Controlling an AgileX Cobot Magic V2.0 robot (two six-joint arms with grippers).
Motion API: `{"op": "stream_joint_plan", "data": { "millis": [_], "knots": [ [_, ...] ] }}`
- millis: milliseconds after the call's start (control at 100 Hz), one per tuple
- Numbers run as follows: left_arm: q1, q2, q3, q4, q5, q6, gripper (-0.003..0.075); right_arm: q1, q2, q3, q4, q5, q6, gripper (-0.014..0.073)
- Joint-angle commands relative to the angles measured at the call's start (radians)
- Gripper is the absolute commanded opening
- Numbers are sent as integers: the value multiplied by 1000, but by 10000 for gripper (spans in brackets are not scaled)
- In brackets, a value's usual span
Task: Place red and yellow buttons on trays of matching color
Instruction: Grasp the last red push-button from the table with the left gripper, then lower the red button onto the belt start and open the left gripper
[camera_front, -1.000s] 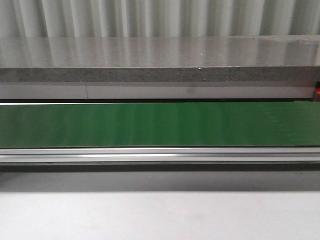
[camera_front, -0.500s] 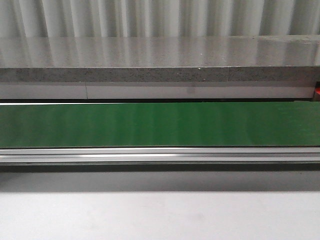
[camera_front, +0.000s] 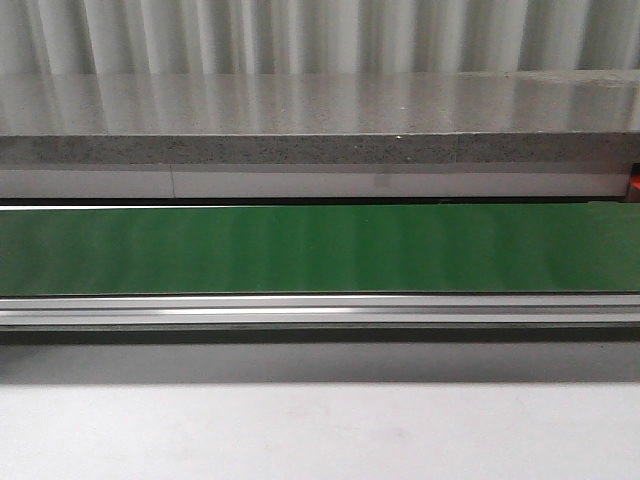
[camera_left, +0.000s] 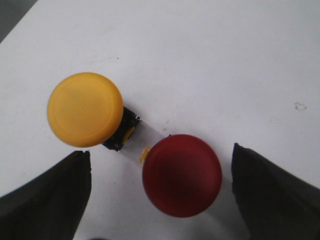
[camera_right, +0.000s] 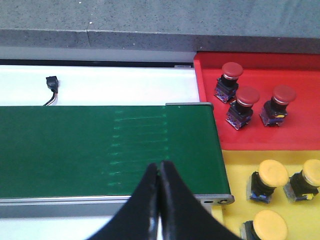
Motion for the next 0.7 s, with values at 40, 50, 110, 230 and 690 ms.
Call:
{"op": "stream_joint_plan", "data": {
  "millis": [40, 50, 110, 230, 690],
  "knots": [
    [1, -43, -29, 5, -60, -13, 554, -1, 0, -25, -4, -71, -10, -67],
    [1, -43, -29, 5, -60, -13, 554, -1, 0, -25, -4, -71, -10, -67],
    [1, -37, -29, 5, -60, -13, 554, -1, 0, -25, -4, -71, -10, -67],
    [1, -17, -29, -6, -51, -13, 513, -1, 0, -25, -4, -71, -10, -67],
    [1, -25, -29, -14, -36, -5, 11, -1, 0, -25, -4, -71, -10, -67]
  ]
}}
